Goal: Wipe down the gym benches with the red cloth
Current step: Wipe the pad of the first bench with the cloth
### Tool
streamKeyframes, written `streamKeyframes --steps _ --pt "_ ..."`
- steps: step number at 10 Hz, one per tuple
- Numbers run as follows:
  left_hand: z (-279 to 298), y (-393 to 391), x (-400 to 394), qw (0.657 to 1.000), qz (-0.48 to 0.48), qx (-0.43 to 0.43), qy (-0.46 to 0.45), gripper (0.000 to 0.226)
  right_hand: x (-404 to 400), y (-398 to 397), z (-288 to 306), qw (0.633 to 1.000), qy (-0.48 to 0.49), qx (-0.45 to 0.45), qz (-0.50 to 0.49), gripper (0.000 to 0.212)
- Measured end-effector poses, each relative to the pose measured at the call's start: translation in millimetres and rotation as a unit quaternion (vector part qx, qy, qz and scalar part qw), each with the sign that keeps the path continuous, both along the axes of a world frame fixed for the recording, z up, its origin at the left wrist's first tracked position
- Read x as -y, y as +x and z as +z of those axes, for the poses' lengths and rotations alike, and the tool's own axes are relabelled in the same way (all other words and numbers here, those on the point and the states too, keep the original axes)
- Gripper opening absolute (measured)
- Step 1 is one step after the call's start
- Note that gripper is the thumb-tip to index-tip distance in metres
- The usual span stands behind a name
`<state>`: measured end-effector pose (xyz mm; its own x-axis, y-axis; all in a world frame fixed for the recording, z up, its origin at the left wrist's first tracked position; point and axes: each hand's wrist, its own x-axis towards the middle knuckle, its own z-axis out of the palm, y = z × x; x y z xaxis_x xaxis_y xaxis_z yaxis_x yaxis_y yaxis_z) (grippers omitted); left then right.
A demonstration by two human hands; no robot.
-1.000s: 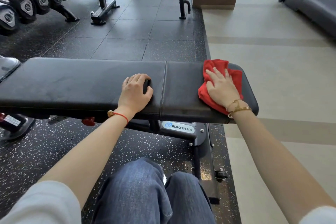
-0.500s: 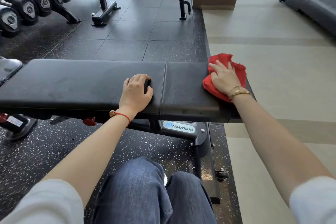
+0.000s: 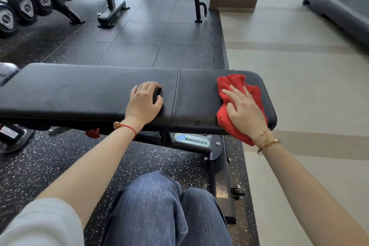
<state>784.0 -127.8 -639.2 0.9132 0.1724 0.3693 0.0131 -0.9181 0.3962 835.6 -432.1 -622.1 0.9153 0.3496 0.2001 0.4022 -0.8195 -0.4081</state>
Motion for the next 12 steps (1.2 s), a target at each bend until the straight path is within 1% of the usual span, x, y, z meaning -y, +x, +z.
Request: streamKeyframes --steps 1,2,3,5,6,7,8,9,10,11,12 --pt "-1.0 0.4 2.3 1.0 0.002 0.003 -0.005 0.029 12.1 31.0 4.5 0.997 -0.004 -0.043 -0.063 0.049" --pt "0.3 0.7 2.1 1.0 0.008 0.007 -0.005 0.028 1.9 60.8 12.1 0.993 -0.017 -0.074 -0.087 0.05" --pt "0.5 0.8 0.9 1.0 0.006 0.011 -0.003 0.027 -8.6 64.7 12.9 0.993 -0.034 -0.078 -0.077 0.051" --pt "-1.2 1.8 0.0 1.0 0.008 0.011 -0.001 0.029 2.6 10.8 0.0 1.0 -0.019 -0.022 -0.006 0.05" --pt "-0.8 1.0 -0.6 1.0 0.005 0.008 0.0 0.029 13.9 8.2 -3.8 1.0 -0.003 -0.022 0.005 0.049" --pt "-1.5 0.3 -0.4 1.0 0.001 0.006 -0.001 0.029 15.0 37.8 2.7 0.999 -0.008 -0.042 -0.032 0.05" --pt "-1.7 0.7 -0.8 1.0 0.001 0.005 0.0 0.03 6.9 70.5 13.0 0.992 -0.014 -0.077 -0.103 0.05" --pt "-2.1 2.2 -0.1 1.0 0.003 0.008 0.0 0.029 -3.2 83.2 17.2 0.989 -0.03 -0.096 -0.111 0.052" --pt "-3.5 3.4 -0.4 1.0 0.004 0.013 0.001 0.029 -10.5 70.7 15.3 0.993 -0.042 -0.085 -0.064 0.051" --pt "-4.6 3.4 -1.2 1.0 0.005 0.013 -0.001 0.029 -7.3 41.2 6.9 0.998 -0.044 -0.052 0.006 0.049" --pt "-4.5 2.8 -2.5 1.0 0.0 0.012 0.004 0.03 8.6 14.0 -2.9 0.999 -0.028 -0.022 0.029 0.049"
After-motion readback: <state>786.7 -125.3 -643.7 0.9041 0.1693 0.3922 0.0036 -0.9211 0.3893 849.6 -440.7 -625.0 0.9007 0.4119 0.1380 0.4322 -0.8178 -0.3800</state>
